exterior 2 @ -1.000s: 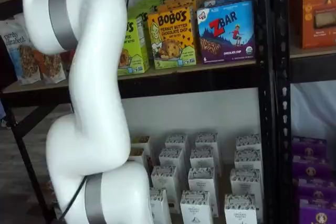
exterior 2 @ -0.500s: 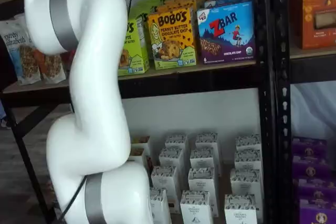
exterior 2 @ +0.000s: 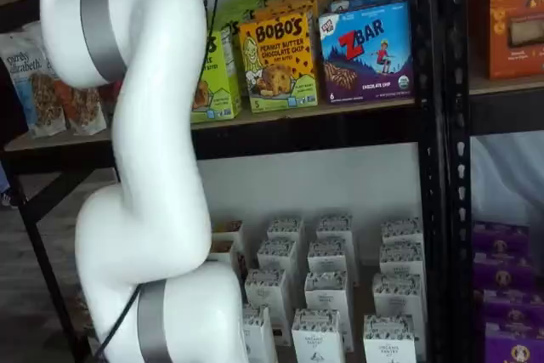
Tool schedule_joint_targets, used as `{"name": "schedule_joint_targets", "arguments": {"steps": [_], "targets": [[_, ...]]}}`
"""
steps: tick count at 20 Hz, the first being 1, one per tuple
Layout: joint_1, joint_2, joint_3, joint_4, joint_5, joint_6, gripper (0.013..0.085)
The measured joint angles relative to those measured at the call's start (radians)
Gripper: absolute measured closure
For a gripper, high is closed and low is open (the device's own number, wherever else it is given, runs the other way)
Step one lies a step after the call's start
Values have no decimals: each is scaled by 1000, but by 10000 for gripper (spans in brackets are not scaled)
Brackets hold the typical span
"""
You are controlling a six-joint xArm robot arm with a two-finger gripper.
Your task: Pick the green box on the top shelf, the fourth from the left
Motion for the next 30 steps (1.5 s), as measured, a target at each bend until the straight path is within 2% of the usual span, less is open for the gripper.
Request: {"name": "schedule_joint_targets", "arguments": {"steps": [14,30], "targets": [[3,-11,64,-35,-49,-13,130],[3,-34,131,-48,-98,-22,130]]}}
